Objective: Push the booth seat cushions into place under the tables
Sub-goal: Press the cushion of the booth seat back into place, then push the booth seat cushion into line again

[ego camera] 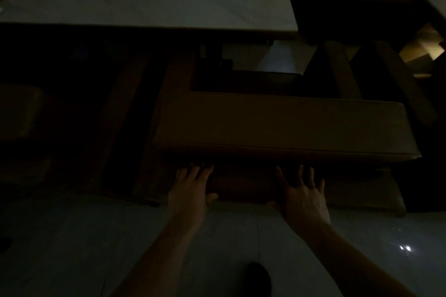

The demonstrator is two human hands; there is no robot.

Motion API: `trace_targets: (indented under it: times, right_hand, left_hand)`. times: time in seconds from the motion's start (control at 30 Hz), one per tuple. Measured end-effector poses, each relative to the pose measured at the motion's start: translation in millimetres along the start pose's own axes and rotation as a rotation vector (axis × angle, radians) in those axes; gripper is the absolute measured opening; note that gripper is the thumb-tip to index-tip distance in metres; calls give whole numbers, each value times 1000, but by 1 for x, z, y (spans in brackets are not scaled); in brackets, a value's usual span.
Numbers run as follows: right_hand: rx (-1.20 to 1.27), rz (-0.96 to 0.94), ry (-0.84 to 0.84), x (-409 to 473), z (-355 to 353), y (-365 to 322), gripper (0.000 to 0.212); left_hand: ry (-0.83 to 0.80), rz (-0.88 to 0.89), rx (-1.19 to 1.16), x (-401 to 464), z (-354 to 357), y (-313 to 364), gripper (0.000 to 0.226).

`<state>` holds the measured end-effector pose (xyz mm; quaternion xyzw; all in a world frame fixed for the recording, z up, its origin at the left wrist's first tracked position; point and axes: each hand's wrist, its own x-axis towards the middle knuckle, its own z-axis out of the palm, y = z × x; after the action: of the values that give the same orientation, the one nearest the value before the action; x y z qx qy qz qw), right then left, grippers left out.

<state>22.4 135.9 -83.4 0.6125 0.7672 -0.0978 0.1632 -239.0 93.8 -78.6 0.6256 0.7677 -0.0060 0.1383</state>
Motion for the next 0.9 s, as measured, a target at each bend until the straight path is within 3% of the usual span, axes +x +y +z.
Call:
trace_targets:
  times: [0.2,0.37,0.47,0.73,0.9]
  right_hand:
    - [118,-41,-147,-12,-19,12,97]
    - [267,-67,-241,-39,-50,18,73]
    - [293,-33,-241,-70,-59,22,55]
    - [344,50,-168,-160,-82,44,70]
    - [386,100,-96,-211,-100,74,58]
  left_hand:
    - [-132,46,14,-3,-10,2,84]
    - [-232,56,-53,-26,-35,5,83]
    - [-281,33,-69,-54,-43,7,80]
    - [-369,108,-87,-112,-78,31,82]
    - [-392,197,-114,-132,-113,69,83]
